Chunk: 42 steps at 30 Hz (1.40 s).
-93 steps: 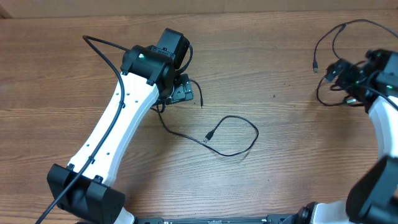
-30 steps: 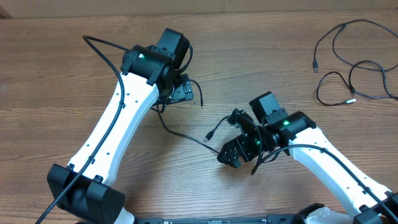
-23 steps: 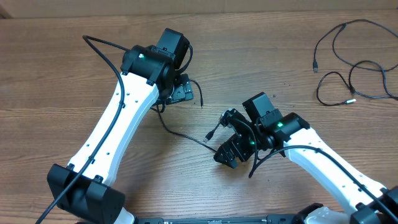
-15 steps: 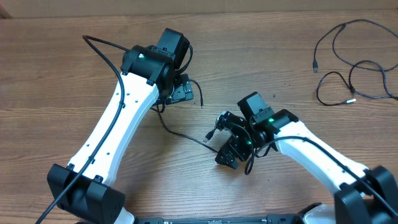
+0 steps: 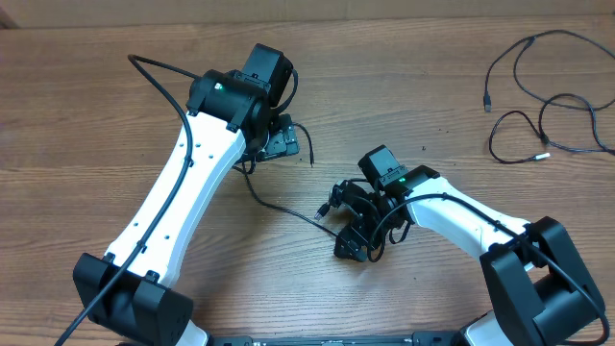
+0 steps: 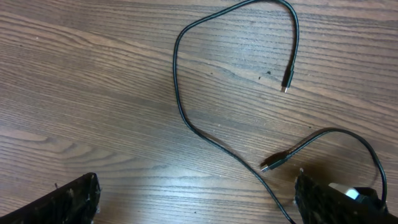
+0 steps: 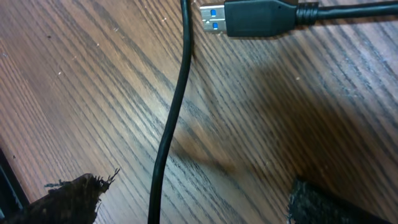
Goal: Untangle cables
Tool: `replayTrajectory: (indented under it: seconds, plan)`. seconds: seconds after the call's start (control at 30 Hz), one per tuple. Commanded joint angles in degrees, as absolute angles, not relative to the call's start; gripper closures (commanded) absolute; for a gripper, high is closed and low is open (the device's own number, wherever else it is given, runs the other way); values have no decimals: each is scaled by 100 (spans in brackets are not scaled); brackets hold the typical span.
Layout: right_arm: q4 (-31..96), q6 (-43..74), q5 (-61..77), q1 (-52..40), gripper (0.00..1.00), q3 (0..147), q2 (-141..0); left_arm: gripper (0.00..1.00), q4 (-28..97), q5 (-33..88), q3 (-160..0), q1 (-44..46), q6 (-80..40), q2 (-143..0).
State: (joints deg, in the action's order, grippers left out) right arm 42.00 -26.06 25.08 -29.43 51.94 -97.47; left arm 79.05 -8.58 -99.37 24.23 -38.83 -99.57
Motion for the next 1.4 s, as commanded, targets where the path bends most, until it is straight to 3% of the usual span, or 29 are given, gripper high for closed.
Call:
replayTrajectory:
  seconds: [0.0,0.1,0.37,0.43,0.67,0.7,1.37]
  plan:
    - [4115,-2755,2510,-3153,4,5137,-9813,0,7902,-829,-9946,2401,-3811,-9998]
    - [3997,-2755,2510,-3350,4,5137,-9813,0,7900,-829,-9946,2401,-3811,-9998]
    - [3717,-2751,2488,-3719,24,5137,-9813,0,7900,-832,-9946,2401,-3813,-9998]
    - [3684,-2753,2486,-3717,35,5137,-9813,0,7900,-832,-9946,2401,-3813,-9998]
    - [3590,-2751,2486,-3717,93,5137,-9813,0,7900,-829,-9946,2401,-3813,-9998]
    - [3581,-2749,2486,-3717,96,5137,-9813,0,7900,-829,-9946,2401,-3813,-9998]
    - [3494,-1614,2486,-3258,96,5356,-9533,0,7900,-829,-9946,2401,-3811,-9998]
